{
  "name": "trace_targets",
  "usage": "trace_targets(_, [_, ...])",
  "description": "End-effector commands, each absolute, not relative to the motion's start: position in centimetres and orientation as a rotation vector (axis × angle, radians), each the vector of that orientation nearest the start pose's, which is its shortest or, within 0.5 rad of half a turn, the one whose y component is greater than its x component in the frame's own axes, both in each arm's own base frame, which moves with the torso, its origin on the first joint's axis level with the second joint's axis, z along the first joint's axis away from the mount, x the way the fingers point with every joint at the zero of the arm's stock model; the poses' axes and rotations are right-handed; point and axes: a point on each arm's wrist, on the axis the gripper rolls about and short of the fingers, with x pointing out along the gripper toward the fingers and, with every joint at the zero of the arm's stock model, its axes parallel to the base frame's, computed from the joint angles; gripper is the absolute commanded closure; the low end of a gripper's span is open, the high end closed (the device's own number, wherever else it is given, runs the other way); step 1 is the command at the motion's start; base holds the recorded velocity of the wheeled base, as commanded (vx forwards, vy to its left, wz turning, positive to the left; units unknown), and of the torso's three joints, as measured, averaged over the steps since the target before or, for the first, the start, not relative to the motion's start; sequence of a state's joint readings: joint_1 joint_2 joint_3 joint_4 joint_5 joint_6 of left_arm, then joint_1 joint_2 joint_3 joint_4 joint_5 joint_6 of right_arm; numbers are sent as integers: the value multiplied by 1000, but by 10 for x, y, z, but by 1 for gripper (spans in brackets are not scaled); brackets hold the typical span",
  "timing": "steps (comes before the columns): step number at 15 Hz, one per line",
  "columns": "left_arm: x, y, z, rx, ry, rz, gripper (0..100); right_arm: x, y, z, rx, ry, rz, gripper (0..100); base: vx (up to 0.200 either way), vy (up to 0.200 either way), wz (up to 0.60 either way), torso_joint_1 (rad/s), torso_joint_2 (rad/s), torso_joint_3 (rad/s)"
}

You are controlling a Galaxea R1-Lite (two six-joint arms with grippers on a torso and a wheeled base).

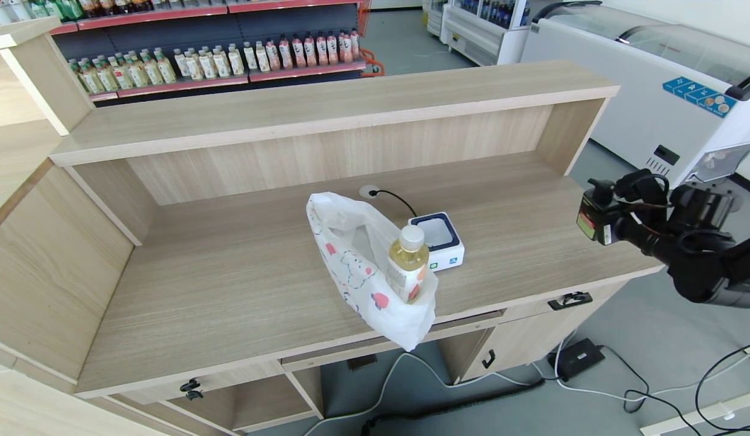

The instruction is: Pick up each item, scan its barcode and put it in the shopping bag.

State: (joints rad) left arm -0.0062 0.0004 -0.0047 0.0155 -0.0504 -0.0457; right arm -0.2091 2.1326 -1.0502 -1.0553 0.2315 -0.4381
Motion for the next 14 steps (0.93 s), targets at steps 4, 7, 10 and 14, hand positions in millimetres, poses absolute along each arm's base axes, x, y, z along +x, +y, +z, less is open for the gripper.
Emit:
trace_targets(4, [-23, -1, 75, -46, 12, -56, 0, 304, -68, 176, -534, -84, -25, 100, 0, 0, 0, 0, 0, 0])
trace_targets(7, [-23, -1, 75, -46, 12, -56, 0, 286, -61, 194, -782, -143, -46, 100, 0, 0, 0, 0, 0, 0])
trace_targets(10, [-23, -1, 75, -46, 12, -56, 0, 275, -47, 203, -966, -294, 143, 100, 0, 0, 0, 0, 0, 0])
trace_targets(14, [-23, -1, 75, -46, 12, -56, 0, 267, -36, 215, -1254, -564, 386, 100, 0, 0, 0, 0, 0, 0])
